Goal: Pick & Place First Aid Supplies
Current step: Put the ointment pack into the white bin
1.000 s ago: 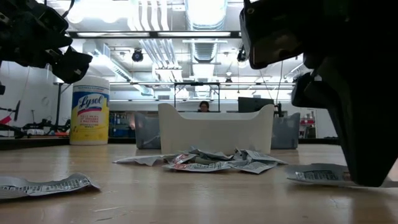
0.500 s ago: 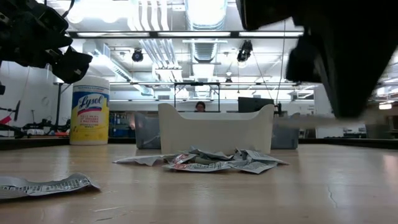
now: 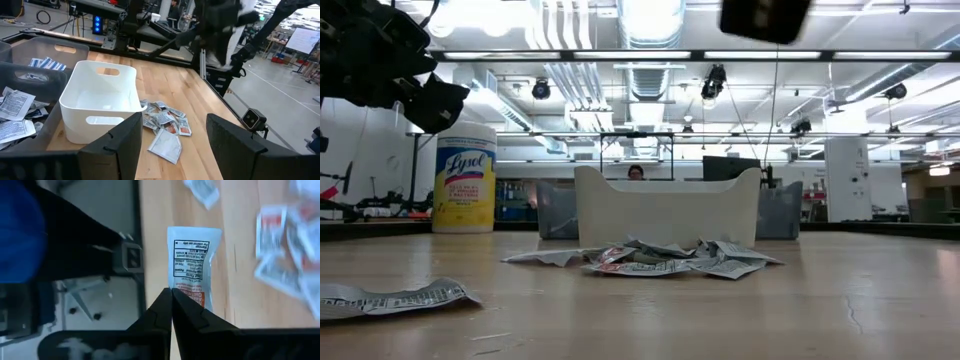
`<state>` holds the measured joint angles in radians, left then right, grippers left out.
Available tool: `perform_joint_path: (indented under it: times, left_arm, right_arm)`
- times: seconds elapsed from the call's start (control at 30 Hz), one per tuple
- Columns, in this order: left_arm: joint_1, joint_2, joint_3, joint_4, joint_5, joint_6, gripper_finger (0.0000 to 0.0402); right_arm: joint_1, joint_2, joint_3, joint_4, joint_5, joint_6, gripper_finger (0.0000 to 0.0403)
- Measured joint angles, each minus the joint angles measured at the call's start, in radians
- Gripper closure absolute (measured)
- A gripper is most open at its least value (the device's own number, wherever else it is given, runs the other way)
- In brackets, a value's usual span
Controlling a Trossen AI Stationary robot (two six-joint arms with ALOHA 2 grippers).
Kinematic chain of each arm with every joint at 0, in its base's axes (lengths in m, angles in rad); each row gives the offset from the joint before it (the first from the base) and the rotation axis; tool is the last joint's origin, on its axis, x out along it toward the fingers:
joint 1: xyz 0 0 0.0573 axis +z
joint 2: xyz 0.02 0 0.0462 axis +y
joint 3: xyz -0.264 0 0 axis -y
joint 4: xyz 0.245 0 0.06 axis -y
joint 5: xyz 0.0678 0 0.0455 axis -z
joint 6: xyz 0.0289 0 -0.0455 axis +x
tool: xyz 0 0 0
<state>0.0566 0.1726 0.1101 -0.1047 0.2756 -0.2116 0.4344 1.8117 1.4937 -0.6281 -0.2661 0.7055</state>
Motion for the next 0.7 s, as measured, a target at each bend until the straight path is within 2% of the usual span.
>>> perform_joint_path:
  times: [0.37,0.47,0.7]
  left_arm:
    - [0.000,0.000,0.000,0.000,0.000,-0.003,0.0186]
    - [0.000,0.000,0.000,0.000,0.000,-0.003,0.0186]
    - [0.000,0.000,0.000,-0.001,0.000,-0.004,0.0186]
  right_arm:
    - [-0.132,-0.044,-0.003,0.295,-0.049,-0.142,0.0395]
    - [-0.172,-0.043,-0.004,0.321,-0.048,-0.184,0.0395]
    - [-0.266,-0.043,-0.005,0.281,0.072,-0.303,0.0395]
